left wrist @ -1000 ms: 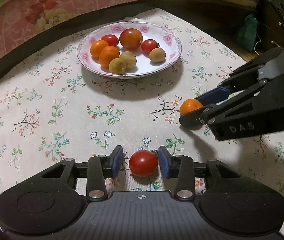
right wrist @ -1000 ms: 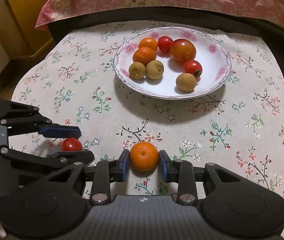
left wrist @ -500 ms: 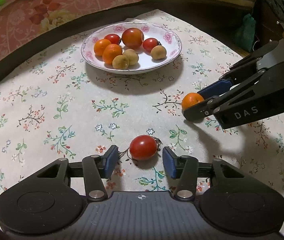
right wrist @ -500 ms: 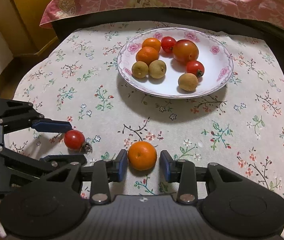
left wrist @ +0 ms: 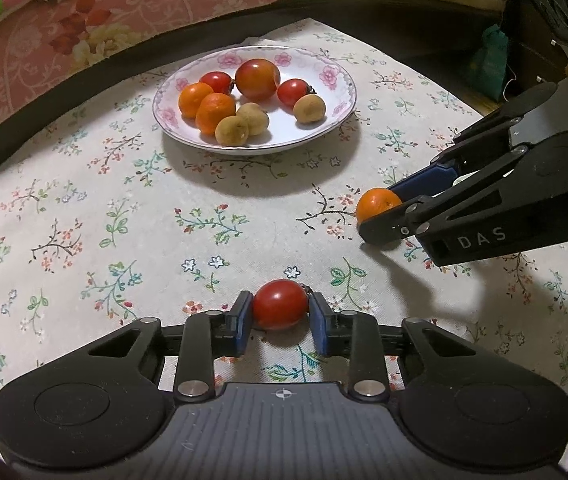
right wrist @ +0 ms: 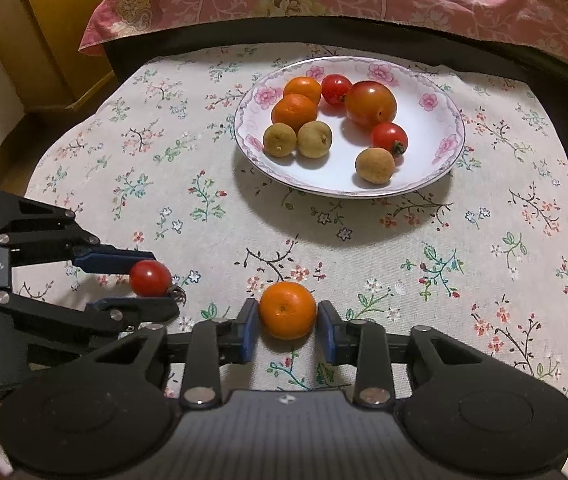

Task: Organize fruits
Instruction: 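Lift the cherry tomato and mandarin and hold them above the cloth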

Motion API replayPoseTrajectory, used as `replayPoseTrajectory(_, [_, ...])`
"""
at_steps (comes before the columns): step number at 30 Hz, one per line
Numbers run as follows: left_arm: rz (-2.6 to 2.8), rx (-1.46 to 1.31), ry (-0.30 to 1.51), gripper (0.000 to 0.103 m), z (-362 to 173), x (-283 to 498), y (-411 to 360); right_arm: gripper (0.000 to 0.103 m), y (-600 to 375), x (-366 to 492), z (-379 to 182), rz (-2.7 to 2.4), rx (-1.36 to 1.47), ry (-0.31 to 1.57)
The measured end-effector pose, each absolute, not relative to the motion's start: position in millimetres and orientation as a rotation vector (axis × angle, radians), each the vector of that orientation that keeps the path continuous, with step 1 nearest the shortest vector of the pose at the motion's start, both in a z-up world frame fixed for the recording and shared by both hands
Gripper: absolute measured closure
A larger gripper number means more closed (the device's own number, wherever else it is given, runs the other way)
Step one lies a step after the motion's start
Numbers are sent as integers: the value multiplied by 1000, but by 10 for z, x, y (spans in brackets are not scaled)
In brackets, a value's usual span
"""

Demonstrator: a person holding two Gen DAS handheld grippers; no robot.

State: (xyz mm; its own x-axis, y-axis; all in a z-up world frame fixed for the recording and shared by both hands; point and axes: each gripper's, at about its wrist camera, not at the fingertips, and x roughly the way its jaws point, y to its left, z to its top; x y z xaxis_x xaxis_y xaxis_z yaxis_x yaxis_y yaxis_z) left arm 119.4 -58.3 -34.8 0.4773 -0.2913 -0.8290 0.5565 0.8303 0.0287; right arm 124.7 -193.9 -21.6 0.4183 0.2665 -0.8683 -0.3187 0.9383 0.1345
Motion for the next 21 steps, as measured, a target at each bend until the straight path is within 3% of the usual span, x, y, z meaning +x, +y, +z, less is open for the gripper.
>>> replayPoseTrajectory(21, [-510, 291, 891, 65, -162, 1398, -702, 72, -1939, 1273, -71, 354, -14, 1044])
